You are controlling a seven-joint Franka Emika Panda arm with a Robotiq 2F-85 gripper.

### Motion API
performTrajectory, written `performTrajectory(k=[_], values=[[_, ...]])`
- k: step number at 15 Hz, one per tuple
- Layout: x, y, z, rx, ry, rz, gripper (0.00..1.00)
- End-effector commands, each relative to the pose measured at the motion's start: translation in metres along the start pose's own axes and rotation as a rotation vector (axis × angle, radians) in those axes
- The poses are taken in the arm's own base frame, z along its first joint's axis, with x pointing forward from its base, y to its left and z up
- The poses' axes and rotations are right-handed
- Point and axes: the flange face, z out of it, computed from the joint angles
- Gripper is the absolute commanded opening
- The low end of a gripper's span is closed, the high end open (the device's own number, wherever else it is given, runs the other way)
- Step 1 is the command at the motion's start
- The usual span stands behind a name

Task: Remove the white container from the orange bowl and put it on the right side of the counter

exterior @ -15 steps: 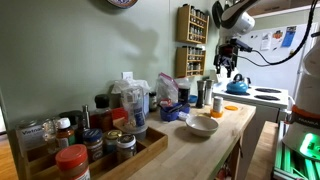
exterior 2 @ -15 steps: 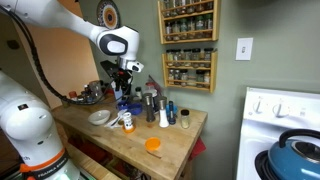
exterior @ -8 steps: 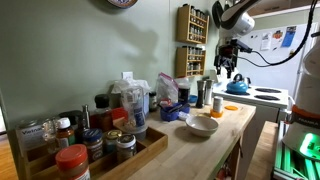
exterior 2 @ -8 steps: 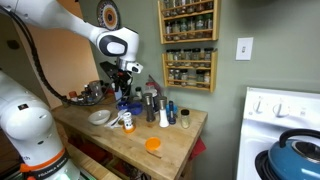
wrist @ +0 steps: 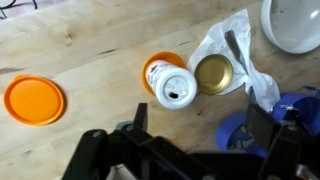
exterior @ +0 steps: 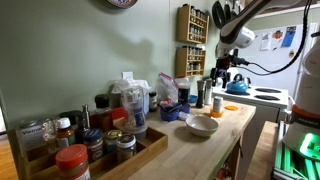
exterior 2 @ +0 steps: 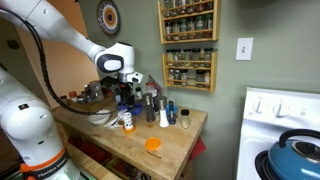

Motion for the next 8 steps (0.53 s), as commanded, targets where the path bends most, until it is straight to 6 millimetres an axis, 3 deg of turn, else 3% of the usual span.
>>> performTrajectory(k=[1,2,3,8], values=[[-0.006,0.001,0.024,-0.034,0.056,-0.02,1.0],[-0.008,0.002,0.032,-0.066,0.054,-0.027,1.0],[0.003,0.001,0.033,-0.086,0.048,-0.034,1.0],[0.0,-0.007,0.053,-0.194,-0.004,-0.082,1.0]])
